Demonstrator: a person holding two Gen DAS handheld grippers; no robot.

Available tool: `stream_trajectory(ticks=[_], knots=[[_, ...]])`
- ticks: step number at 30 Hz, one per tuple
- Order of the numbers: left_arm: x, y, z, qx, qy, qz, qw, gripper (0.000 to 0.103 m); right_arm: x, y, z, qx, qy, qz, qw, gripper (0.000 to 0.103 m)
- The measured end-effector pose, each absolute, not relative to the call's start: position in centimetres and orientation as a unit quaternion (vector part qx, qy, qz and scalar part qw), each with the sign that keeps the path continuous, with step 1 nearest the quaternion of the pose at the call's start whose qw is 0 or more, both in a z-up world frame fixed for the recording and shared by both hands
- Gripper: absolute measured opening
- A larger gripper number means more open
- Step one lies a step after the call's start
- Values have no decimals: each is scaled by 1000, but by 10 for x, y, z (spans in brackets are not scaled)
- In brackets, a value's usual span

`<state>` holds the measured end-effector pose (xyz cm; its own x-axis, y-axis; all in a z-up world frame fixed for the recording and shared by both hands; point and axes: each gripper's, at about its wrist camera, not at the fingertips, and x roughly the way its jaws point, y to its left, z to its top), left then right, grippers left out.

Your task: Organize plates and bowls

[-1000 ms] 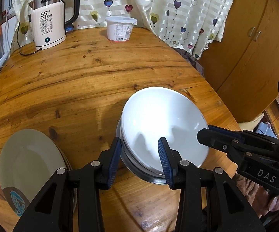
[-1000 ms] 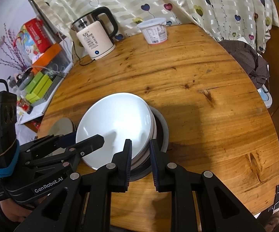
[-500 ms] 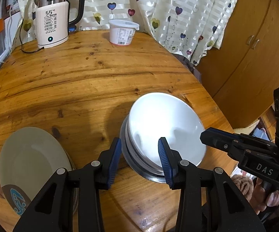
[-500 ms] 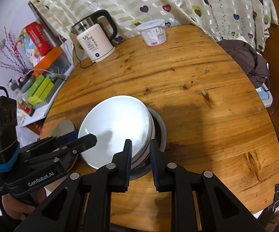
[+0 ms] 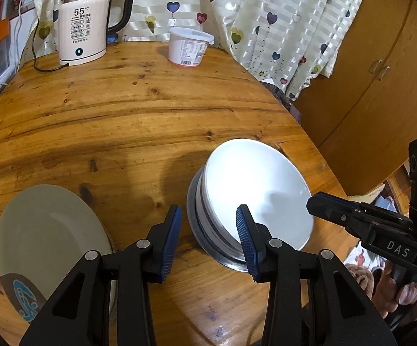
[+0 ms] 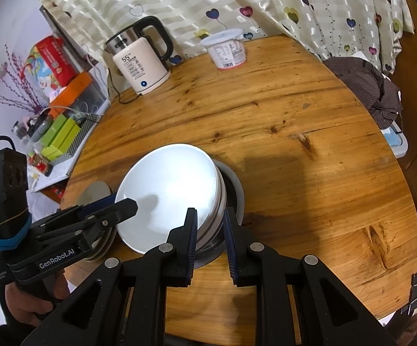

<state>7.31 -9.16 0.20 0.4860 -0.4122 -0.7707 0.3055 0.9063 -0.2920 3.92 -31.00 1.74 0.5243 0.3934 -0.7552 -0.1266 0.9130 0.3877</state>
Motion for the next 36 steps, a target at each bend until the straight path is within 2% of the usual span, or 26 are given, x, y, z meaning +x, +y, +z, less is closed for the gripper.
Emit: stream_trajectory(ticks=[20, 36], knots=[[80, -67, 11, -97, 447, -190, 869, 41, 37, -316, 21, 150, 460, 146, 863, 18], [82, -68, 7, -91, 455, -192, 865, 41, 43, -307, 15, 156, 473, 162, 852, 18]])
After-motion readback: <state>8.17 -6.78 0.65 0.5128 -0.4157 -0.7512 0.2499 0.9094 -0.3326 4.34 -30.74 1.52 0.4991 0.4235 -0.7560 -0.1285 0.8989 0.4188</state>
